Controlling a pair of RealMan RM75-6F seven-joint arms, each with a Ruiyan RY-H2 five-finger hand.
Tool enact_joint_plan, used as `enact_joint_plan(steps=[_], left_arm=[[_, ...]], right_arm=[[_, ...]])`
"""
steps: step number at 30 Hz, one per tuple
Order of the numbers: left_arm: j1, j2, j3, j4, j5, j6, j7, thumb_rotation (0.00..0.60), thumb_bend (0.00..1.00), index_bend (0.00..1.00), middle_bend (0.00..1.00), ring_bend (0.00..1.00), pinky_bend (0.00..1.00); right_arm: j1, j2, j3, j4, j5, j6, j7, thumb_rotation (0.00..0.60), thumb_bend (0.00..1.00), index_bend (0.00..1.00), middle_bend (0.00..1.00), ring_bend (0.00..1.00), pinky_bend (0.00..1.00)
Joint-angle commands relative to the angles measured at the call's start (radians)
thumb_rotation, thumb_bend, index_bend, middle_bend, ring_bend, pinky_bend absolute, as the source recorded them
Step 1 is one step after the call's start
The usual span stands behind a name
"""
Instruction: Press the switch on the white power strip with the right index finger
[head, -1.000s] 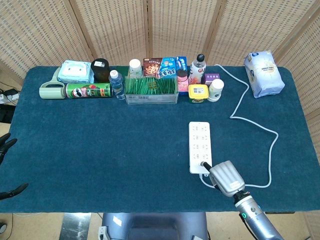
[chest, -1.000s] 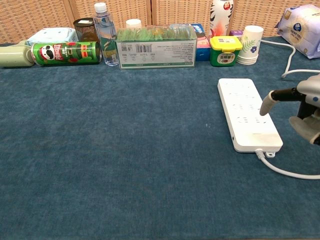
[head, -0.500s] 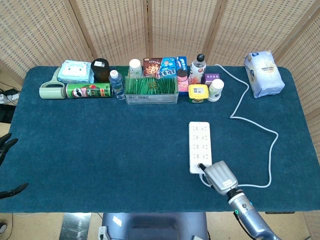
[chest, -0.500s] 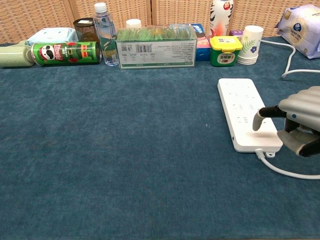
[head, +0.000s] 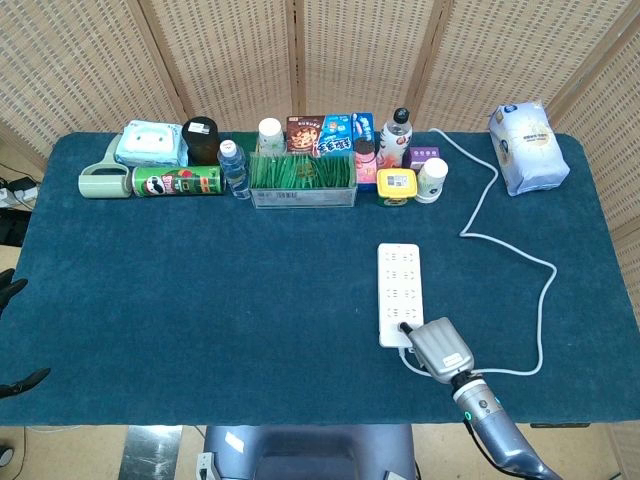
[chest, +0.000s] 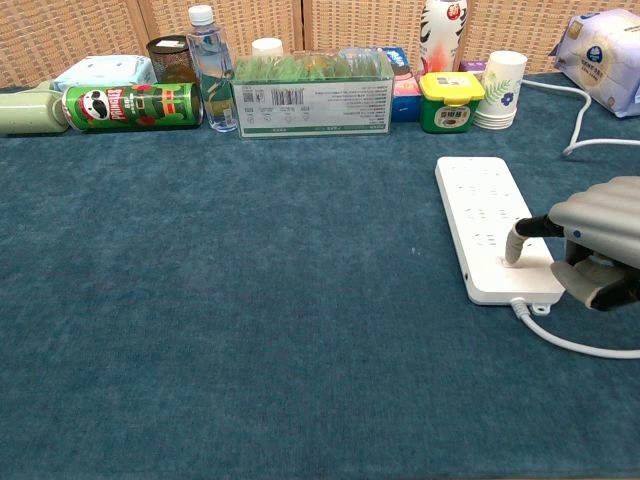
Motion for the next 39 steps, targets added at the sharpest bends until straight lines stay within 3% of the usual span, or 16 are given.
enact_joint_plan(steps=[1,23,34,39], left_arm=[[0.000,0.000,0.000,0.005,-0.001,0.001,-0.008,0.600,0.11,0.00,0.00,0.00,0.02],[-0.007,-0.001,-0.005,0.028,-0.011,-0.008,-0.036,0.600,0.11,0.00,0.00,0.00,0.02],[-0.011,-0.007,-0.006,0.043,-0.017,-0.015,-0.050,0.600,0.11,0.00,0.00,0.00,0.02],[-0.009,-0.008,-0.006,0.050,-0.020,-0.012,-0.059,0.600,0.11,0.00,0.00,0.00,0.02]], right_arm=[[0.006,-0.003,-0.002,0.000,0.012,0.004,-0.009,0.600,0.75,0.29,0.93,1.00,1.00],[0.037,-0.021,-0.027,0.004,0.065,0.030,-0.060,0.600,0.75,0.30,0.93,1.00,1.00],[0.038,-0.047,-0.064,0.014,0.054,0.065,-0.123,0.600,0.75,0.31,0.93,1.00,1.00],[0.042,-0.042,-0.044,-0.011,0.035,0.095,-0.114,0.600,0.75,0.31,0.93,1.00,1.00]])
